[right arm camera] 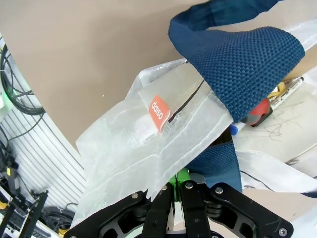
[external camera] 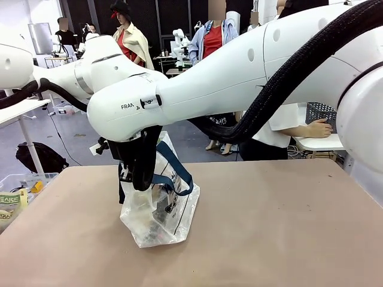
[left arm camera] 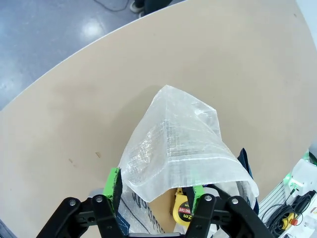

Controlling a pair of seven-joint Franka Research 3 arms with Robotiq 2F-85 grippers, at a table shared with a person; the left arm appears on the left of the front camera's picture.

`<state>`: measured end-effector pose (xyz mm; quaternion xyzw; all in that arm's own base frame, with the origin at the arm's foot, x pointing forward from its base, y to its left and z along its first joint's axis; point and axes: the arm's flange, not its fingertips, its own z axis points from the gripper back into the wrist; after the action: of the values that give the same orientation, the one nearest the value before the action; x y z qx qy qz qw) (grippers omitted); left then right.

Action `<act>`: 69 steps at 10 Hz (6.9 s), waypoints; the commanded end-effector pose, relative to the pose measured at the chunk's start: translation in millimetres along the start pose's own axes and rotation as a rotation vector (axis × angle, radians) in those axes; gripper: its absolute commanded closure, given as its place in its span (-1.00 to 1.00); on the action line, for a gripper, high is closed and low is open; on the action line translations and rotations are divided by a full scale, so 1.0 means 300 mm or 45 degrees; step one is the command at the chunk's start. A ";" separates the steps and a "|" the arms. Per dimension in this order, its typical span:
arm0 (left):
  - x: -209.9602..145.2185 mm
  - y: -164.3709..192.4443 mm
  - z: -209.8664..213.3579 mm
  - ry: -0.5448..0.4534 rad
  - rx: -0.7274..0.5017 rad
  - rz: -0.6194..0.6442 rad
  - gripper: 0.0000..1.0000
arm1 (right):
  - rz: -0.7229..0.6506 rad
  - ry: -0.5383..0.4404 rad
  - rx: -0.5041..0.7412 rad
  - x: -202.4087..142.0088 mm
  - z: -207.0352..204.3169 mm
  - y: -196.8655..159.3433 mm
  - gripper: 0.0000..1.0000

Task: Transfer purchased items from the store into the shopping bag.
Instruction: Move the Reusable shopping bag to the right side of the table.

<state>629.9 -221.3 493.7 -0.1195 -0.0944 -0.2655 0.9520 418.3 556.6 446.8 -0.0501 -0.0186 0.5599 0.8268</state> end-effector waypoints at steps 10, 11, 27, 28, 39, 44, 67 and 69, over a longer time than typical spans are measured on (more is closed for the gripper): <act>-0.035 -0.027 0.042 -0.064 0.258 0.033 -0.35 | -0.025 -0.003 0.026 -0.021 -0.047 0.010 1.00; -0.043 -0.016 0.047 -0.062 0.243 0.040 -0.35 | -0.025 -0.003 0.027 -0.019 -0.048 0.012 1.00; -0.050 -0.003 -0.033 0.146 -0.287 -0.350 -0.35 | -0.054 0.002 -0.010 -0.026 -0.048 0.022 1.00; -0.046 0.001 -0.034 0.116 -0.314 -0.337 -0.35 | -0.053 0.006 -0.011 -0.025 -0.049 0.024 1.00; -0.013 0.051 -0.057 0.147 -0.604 -0.431 -0.35 | -0.010 0.039 -0.048 -0.009 -0.046 0.082 1.00; -0.003 0.069 -0.063 0.157 -0.708 -0.439 -0.35 | -0.012 0.051 -0.051 -0.002 -0.049 0.088 1.00; 0.013 0.046 -0.119 0.174 -0.868 -0.439 -0.35 | 0.006 0.054 -0.033 0.015 -0.053 0.090 1.00; 0.006 0.029 -0.122 0.174 -0.789 -0.436 -0.35 | 0.004 0.052 -0.030 0.013 -0.053 0.090 1.00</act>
<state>659.0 -227.3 464.5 -0.3875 0.0397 -0.4544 0.8011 401.3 566.4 436.0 -0.0632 -0.0092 0.5644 0.8231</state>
